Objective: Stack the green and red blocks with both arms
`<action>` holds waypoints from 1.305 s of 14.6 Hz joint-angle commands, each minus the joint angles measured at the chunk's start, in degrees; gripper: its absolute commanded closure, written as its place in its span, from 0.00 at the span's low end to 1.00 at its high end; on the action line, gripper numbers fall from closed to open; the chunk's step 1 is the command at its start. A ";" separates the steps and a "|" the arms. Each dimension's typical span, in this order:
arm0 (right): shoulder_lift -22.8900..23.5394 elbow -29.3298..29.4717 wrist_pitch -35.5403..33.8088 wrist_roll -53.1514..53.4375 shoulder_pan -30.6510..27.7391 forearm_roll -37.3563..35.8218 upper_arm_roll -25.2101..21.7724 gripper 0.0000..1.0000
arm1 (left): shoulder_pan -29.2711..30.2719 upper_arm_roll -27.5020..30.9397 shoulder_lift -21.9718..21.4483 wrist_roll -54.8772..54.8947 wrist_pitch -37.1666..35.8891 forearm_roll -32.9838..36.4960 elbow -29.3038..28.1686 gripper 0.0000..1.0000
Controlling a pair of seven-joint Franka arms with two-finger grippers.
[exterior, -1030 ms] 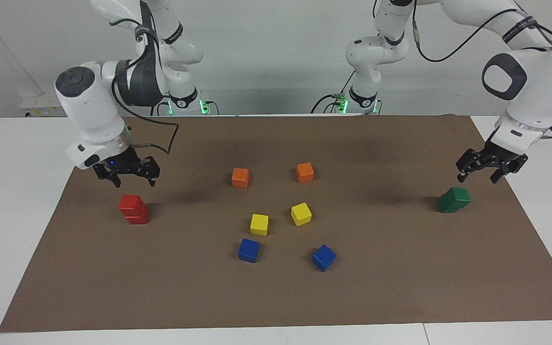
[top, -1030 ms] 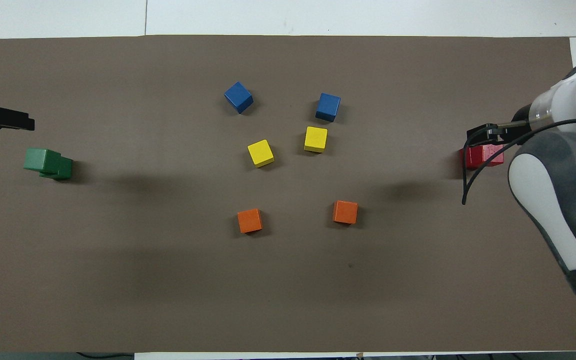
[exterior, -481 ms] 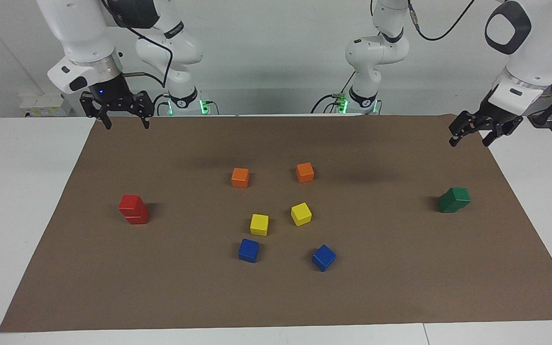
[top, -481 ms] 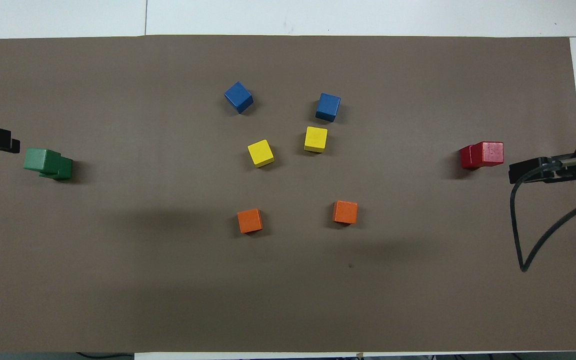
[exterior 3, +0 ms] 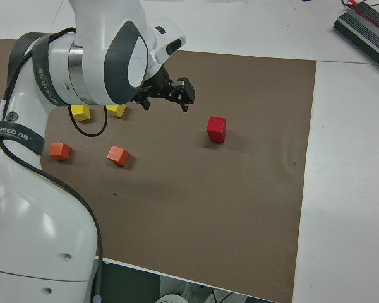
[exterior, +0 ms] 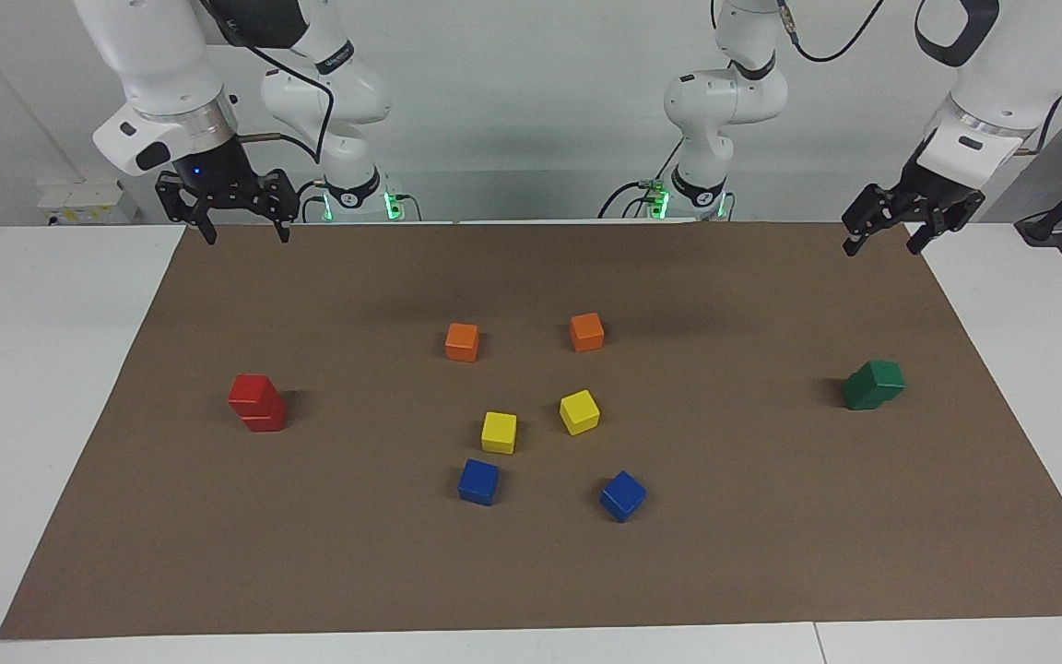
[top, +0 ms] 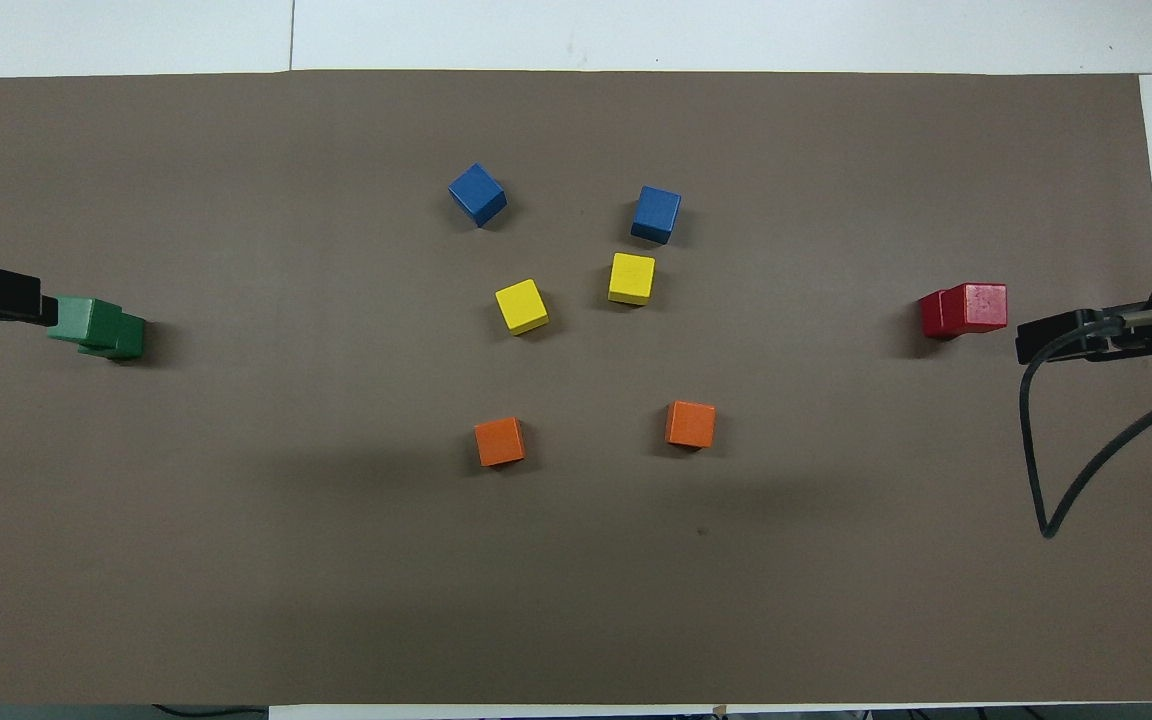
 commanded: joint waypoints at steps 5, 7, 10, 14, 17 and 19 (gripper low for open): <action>2.81 3.84 -2.28 -0.70 -1.12 0.75 0.42 0.00 | -0.57 0.36 -4.10 -0.25 -0.88 1.41 -6.12 0.00; 2.81 3.84 -2.54 -0.62 -1.12 0.76 0.42 0.00 | -0.57 0.36 -3.92 0.37 -0.53 2.54 -5.77 0.00; 2.81 3.93 -2.63 -0.53 -1.12 0.67 0.42 0.00 | -0.48 0.36 -3.75 1.86 -0.17 3.60 -5.42 0.00; 2.81 3.84 -2.63 -0.44 -1.04 0.67 0.42 0.00 | -0.48 0.27 -3.75 1.60 0.09 3.61 -5.42 0.00; 2.72 3.84 -3.86 -0.44 -1.12 0.67 0.42 0.00 | -0.48 0.27 -3.75 1.25 0.18 3.52 -5.42 0.00; 2.64 3.84 -5.44 -0.53 -1.21 0.67 0.42 0.00 | -0.48 0.27 -3.75 1.07 0.18 3.52 -5.42 0.00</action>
